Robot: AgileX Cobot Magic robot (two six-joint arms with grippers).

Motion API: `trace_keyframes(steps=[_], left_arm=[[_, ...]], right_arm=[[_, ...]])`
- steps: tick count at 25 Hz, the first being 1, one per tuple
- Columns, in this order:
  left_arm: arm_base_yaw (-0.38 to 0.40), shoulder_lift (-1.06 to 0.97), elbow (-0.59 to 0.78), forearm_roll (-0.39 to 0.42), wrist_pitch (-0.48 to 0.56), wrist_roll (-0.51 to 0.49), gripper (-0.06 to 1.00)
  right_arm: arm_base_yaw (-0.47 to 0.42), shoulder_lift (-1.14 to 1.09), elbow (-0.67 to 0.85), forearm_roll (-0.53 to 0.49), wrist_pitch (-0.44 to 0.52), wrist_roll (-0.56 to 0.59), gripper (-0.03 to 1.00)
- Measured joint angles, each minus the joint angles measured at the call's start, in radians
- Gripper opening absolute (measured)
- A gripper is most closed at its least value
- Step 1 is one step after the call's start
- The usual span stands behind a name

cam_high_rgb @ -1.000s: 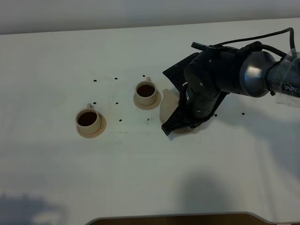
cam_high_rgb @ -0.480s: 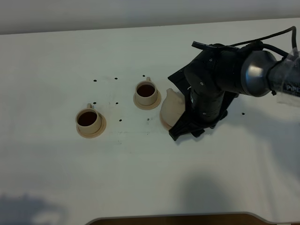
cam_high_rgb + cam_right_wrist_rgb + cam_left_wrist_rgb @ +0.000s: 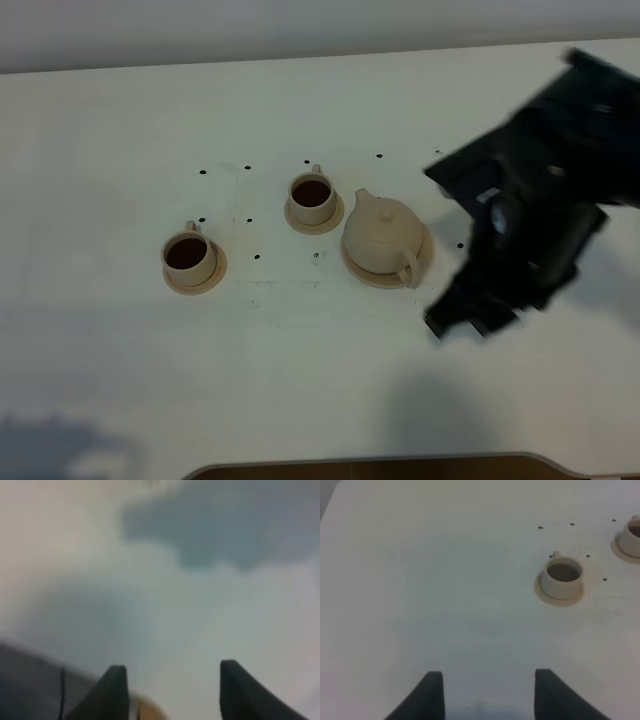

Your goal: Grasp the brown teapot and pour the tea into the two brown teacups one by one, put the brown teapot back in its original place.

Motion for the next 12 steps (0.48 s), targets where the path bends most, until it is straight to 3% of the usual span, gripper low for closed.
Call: trace_keyframes(steps=[12], left_arm=[[0.0,0.0,0.0,0.0,0.0,0.0,0.45]], right_arm=[[0.0,-0.69,0.433,0.045,0.008,-0.001,0.44]])
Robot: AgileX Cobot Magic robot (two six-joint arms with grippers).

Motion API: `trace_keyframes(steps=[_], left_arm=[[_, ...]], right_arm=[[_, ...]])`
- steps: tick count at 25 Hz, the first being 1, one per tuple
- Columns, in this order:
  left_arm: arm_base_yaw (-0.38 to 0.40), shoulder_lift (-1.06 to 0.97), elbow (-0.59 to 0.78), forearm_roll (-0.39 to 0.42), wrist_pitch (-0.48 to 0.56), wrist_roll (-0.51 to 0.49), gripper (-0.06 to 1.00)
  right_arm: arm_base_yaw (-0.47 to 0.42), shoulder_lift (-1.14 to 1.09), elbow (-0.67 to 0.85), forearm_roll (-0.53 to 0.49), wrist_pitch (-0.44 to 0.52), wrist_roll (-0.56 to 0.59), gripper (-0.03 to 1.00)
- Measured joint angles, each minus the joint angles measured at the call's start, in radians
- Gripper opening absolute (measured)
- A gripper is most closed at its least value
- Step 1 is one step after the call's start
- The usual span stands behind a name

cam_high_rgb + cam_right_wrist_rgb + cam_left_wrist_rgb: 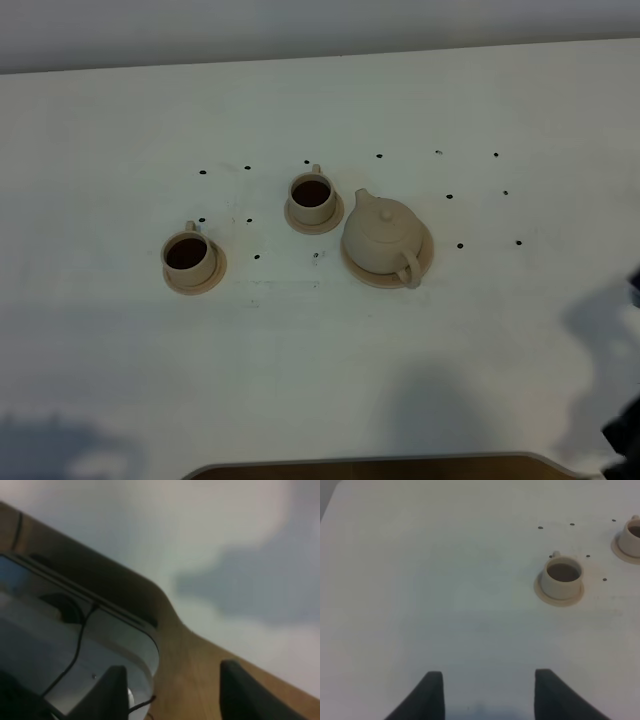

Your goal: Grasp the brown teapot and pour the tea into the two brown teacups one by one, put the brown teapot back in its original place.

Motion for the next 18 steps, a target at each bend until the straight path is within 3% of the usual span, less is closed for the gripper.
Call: trace_keyframes(steps=[9,18], left_arm=[[0.0,0.0,0.0,0.0,0.0,0.0,0.45],[0.0,0.0,0.0,0.0,0.0,0.0,0.45]], right_arm=[[0.0,-0.318,0.133,0.019,-0.007,-0.052,0.44],[0.0,-0.35,0.137,0.021,-0.019,-0.052,0.44]])
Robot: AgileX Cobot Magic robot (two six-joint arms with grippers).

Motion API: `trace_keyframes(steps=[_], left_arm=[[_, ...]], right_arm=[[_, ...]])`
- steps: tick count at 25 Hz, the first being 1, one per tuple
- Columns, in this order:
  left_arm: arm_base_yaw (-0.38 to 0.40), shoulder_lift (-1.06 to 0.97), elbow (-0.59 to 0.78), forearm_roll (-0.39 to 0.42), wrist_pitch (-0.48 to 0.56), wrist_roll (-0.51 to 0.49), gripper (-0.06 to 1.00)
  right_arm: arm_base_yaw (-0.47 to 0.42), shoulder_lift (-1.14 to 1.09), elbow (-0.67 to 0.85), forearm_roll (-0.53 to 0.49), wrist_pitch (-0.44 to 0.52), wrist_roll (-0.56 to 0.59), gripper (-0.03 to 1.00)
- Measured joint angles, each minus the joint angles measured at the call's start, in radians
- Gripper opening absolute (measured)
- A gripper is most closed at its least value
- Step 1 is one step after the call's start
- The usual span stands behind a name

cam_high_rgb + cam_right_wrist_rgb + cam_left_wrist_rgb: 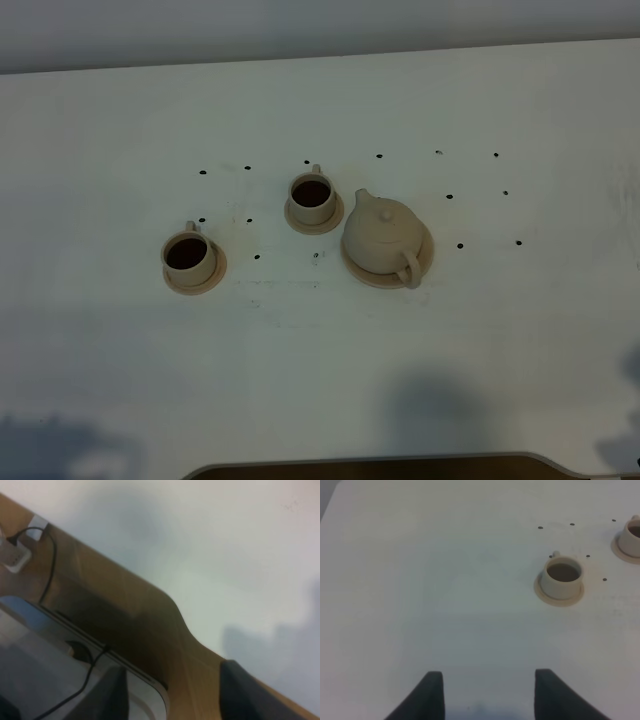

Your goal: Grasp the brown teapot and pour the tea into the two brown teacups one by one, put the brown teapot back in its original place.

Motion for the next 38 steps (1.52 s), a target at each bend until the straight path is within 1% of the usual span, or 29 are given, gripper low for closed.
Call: trace_keyframes(steps=[3,5,9,15,19,21,29,33,38], left_arm=[[0.0,0.0,0.0,0.0,0.0,0.0,0.45],[0.0,0.0,0.0,0.0,0.0,0.0,0.45],[0.0,0.0,0.0,0.0,0.0,0.0,0.45],[0.0,0.0,0.0,0.0,0.0,0.0,0.45],[0.0,0.0,0.0,0.0,0.0,0.0,0.45],[0.0,0.0,0.0,0.0,0.0,0.0,0.45],[0.0,0.0,0.0,0.0,0.0,0.0,0.45],[0.0,0.0,0.0,0.0,0.0,0.0,0.45],[0.0,0.0,0.0,0.0,0.0,0.0,0.45]], right_arm=[[0.0,-0.004,0.0,-0.001,0.0,0.001,0.44],[-0.02,-0.023,0.0,0.001,0.0,0.001,0.44],[-0.156,-0.091,0.0,0.003,0.0,0.001,0.44],[-0.413,-0.192,0.001,0.003,0.001,0.001,0.44],[-0.536,-0.24,0.001,0.003,0.001,0.001,0.44],[-0.572,-0.268,0.001,0.003,0.001,0.001,0.44],[-0.618,-0.422,0.001,0.005,0.001,0.001,0.44],[-0.627,-0.503,0.001,0.005,0.001,0.001,0.44],[-0.627,-0.52,0.001,0.006,0.002,0.001,0.44]])
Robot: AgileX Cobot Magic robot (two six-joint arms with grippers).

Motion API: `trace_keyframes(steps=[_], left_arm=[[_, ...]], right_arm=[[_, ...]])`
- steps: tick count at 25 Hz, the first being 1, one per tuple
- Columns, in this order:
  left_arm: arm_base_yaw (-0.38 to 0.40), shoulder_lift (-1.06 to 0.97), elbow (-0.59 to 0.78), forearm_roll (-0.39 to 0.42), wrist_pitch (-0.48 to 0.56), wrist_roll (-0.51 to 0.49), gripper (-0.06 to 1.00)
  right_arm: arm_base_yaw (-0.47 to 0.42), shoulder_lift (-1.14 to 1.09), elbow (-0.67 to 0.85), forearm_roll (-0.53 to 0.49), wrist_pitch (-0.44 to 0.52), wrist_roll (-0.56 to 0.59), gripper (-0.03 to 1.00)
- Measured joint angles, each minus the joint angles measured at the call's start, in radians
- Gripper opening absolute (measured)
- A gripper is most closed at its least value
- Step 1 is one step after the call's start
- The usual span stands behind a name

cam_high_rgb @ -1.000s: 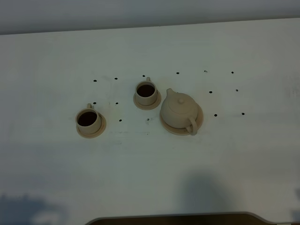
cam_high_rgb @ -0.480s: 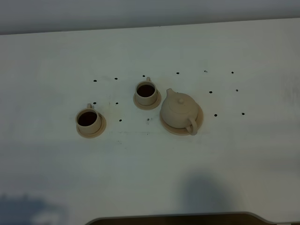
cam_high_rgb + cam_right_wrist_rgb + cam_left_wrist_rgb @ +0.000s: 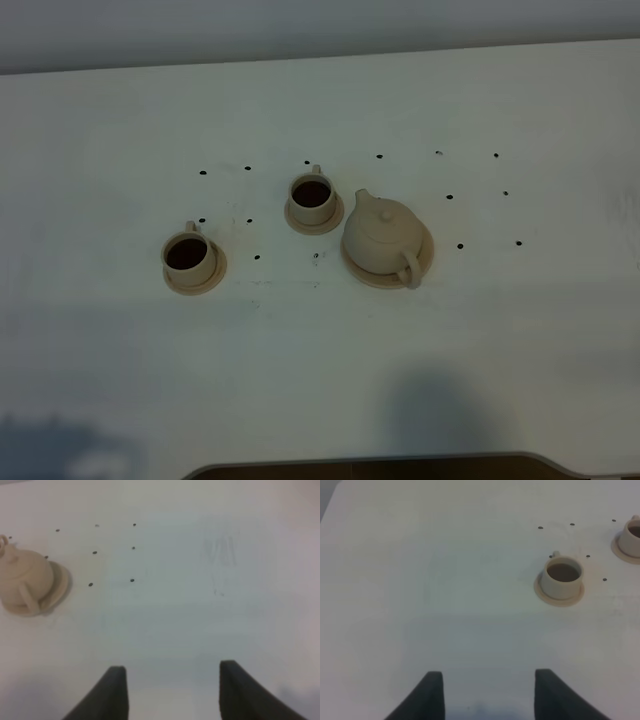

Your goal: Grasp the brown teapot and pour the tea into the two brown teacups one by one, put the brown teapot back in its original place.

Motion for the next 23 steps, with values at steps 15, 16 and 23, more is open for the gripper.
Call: trace_keyframes(steps=[15,16,23], left_arm=[[0.0,0.003,0.0,0.0,0.0,0.0,0.45],[0.0,0.003,0.0,0.0,0.0,0.0,0.45],[0.0,0.003,0.0,0.0,0.0,0.0,0.45]], right_arm=[[0.0,0.0,0.0,0.026,0.0,0.0,0.44],[0.0,0.0,0.0,0.026,0.0,0.0,0.44],[0.0,0.0,0.0,0.027,0.0,0.0,0.44]])
